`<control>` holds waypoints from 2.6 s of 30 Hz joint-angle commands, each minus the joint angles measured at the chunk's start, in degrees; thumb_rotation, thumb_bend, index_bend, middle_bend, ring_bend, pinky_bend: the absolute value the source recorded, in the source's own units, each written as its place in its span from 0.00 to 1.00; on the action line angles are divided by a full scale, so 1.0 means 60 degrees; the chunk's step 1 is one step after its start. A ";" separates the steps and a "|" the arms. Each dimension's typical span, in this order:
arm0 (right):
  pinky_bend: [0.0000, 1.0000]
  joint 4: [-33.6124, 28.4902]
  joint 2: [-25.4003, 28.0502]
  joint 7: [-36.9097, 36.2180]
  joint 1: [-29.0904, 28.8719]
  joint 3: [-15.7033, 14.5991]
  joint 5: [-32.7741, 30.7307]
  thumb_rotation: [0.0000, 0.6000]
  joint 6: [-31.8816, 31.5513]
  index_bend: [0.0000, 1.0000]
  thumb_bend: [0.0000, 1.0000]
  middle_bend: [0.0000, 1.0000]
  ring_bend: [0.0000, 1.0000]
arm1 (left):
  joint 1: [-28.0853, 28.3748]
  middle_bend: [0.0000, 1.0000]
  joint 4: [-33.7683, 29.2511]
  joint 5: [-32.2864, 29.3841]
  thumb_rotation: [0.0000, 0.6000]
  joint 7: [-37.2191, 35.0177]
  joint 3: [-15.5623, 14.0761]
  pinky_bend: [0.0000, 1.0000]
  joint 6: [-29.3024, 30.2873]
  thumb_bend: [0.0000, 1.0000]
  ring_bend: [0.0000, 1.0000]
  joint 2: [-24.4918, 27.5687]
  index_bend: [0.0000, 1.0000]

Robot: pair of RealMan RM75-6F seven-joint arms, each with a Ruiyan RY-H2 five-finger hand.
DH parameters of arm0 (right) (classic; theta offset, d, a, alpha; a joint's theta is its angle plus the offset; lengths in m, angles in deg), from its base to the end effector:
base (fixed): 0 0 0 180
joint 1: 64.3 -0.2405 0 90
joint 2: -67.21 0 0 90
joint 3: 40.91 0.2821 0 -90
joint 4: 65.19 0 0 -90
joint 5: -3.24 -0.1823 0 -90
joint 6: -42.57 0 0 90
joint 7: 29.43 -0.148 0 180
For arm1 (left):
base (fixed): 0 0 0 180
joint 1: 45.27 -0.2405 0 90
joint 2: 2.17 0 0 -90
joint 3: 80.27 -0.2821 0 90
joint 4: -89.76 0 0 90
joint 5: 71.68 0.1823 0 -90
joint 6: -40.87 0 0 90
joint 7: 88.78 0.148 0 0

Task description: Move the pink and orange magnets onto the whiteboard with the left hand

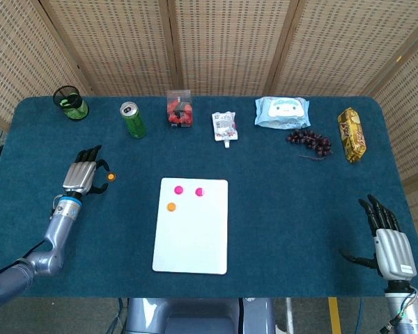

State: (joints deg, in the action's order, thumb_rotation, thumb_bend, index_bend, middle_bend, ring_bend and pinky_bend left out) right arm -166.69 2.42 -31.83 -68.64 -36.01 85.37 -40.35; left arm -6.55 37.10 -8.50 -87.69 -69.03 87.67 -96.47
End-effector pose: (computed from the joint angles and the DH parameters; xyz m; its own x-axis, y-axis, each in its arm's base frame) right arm -0.3035 -0.1856 0.1825 0.1831 -0.0200 0.9829 -0.9818 0.0469 0.1838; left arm -0.2903 0.4027 0.0306 0.4007 0.2684 0.8760 0.9133 -0.0409 -0.4053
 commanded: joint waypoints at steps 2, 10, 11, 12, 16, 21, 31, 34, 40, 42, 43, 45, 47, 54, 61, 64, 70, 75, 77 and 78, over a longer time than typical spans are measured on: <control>0.06 -0.0005 0.0009 -0.0013 0.0001 -0.0002 -0.0002 1.00 0.0005 0.00 0.13 0.00 0.00 | 0.0074 0.00 0.0464 0.0063 1.00 -0.0171 -0.0029 0.00 -0.0218 0.32 0.00 -0.0338 0.41; 0.06 -0.0003 0.0017 -0.0036 0.0000 -0.0005 0.0001 1.00 0.0013 0.00 0.13 0.00 0.00 | 0.0188 0.00 0.1190 0.0200 1.00 -0.0288 0.0069 0.00 -0.0156 0.32 0.00 -0.0773 0.41; 0.06 -0.0002 0.0018 -0.0038 0.0000 -0.0006 0.0002 1.00 0.0014 0.00 0.13 0.00 0.00 | 0.0213 0.00 0.1305 0.0210 1.00 -0.0304 0.0088 0.00 -0.0178 0.32 0.00 -0.0828 0.41; 0.06 -0.0002 0.0018 -0.0040 -0.0001 -0.0005 0.0002 1.00 0.0014 0.00 0.13 0.00 0.00 | 0.0229 0.00 0.1393 0.0210 1.00 -0.0303 0.0099 0.00 -0.0202 0.32 0.00 -0.0866 0.41; 0.06 -0.0007 0.0024 -0.0041 -0.0001 -0.0007 0.0001 1.00 0.0018 0.00 0.13 0.00 0.00 | 0.0269 0.00 0.1719 0.0163 1.00 -0.0284 0.0147 0.00 -0.0352 0.32 0.00 -0.1003 0.41; 0.06 -0.0007 0.0022 -0.0031 -0.0006 -0.0006 -0.0014 1.00 0.0033 0.00 0.13 0.00 0.00 | 0.0256 0.00 0.1969 0.0145 1.00 -0.0358 0.0174 0.00 -0.0526 0.32 0.00 -0.1061 0.41; 0.06 -0.0021 0.0016 0.0006 -0.0002 -0.0003 -0.0022 1.00 0.0019 0.00 0.13 0.00 0.00 | 0.0335 0.00 0.2162 0.0230 1.00 -0.0463 0.0198 0.00 -0.0702 0.32 0.00 -0.1212 0.41; 0.06 -0.0020 0.0018 0.0004 -0.0002 -0.0005 -0.0022 1.00 0.0022 0.00 0.13 0.00 0.00 | 0.0379 0.00 0.2256 0.0239 1.00 -0.0464 0.0221 0.00 -0.0739 0.32 0.00 -0.1289 0.41; 0.06 -0.0022 0.0028 -0.0029 -0.0004 -0.0002 -0.0031 1.00 0.0034 0.00 0.13 0.00 0.00 | 0.0461 0.00 0.2458 0.0215 1.00 -0.0384 0.0283 0.00 -0.0814 0.32 0.00 -0.1465 0.41; 0.06 -0.0022 0.0029 -0.0031 -0.0004 -0.0002 -0.0032 1.00 0.0036 0.00 0.13 0.00 0.00 | 0.0468 0.00 0.2508 0.0204 1.00 -0.0354 0.0291 0.00 -0.0842 0.32 0.00 -0.1499 0.41; 0.06 -0.0022 0.0029 -0.0032 -0.0004 -0.0003 -0.0032 1.00 0.0036 0.00 0.13 0.00 0.00 | 0.0469 0.00 0.2536 0.0188 1.00 -0.0331 0.0299 0.00 -0.0869 0.32 0.00 -0.1515 0.41; 0.06 -0.0020 0.0028 -0.0035 -0.0004 -0.0002 -0.0033 1.00 0.0037 0.00 0.13 0.00 0.00 | 0.0469 0.00 0.2572 0.0159 1.00 -0.0309 0.0323 0.00 -0.0911 0.32 0.00 -0.1536 0.41; 0.06 -0.0022 0.0027 -0.0033 -0.0005 -0.0002 -0.0034 1.00 0.0037 0.00 0.13 0.00 0.00 | 0.0469 0.00 0.2601 0.0146 1.00 -0.0293 0.0340 0.00 -0.0942 0.32 0.00 -0.1549 0.41; 0.06 -0.0026 0.0026 -0.0024 -0.0002 -0.0002 -0.0033 1.00 0.0030 0.00 0.13 0.00 0.00 | 0.0475 0.00 0.2680 0.0101 1.00 -0.0238 0.0379 0.00 -0.1060 0.33 0.00 -0.1608 0.56; 0.06 -0.0021 0.0027 -0.0035 -0.0004 0.0000 -0.0037 1.00 0.0036 0.00 0.13 0.00 0.00 | 0.0430 0.00 0.2500 0.0134 1.00 -0.0217 0.0421 0.00 -0.0939 0.33 0.00 -0.1504 0.62; 0.06 -0.0025 0.0029 -0.0035 -0.0004 0.0000 -0.0038 1.00 0.0036 0.00 0.13 0.00 0.00 | 0.0409 0.00 0.2321 0.0149 1.00 -0.0212 0.0451 0.00 -0.0859 0.33 0.00 -0.1399 0.62; 0.06 -0.0042 0.0033 -0.0041 -0.0005 0.0002 -0.0051 1.00 0.0044 0.00 0.13 0.00 0.00 | 0.0376 0.00 0.1118 0.0393 1.00 -0.0082 0.0523 0.00 -0.0261 0.33 0.00 -0.0879 0.62; 0.06 -0.0055 0.0043 -0.0069 -0.0005 0.0001 -0.0056 1.00 0.0055 0.00 0.13 0.00 0.00 | 0.0278 0.00 -0.0647 0.0472 1.00 0.0509 0.0502 0.00 0.0211 0.33 0.00 -0.0235 0.62; 0.06 -0.0055 0.0047 -0.0079 -0.0007 0.0002 -0.0056 1.00 0.0059 0.00 0.13 0.00 0.00 | 0.0291 0.00 -0.1217 0.0453 1.00 0.0788 0.0498 0.00 0.0321 0.33 0.00 -0.0092 0.62; 0.06 -0.0054 0.0048 -0.0080 -0.0007 0.0001 -0.0054 1.00 0.0060 0.00 0.13 0.00 0.00 | 0.0308 0.00 -0.1504 0.0451 1.00 0.0918 0.0495 0.00 0.0368 0.33 0.00 -0.0033 0.62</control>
State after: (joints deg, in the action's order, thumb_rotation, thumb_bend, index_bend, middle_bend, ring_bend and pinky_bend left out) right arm -167.01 2.71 -32.31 -68.68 -36.01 85.04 -40.00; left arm -4.61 33.07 -6.04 -84.99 -66.03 88.09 -98.82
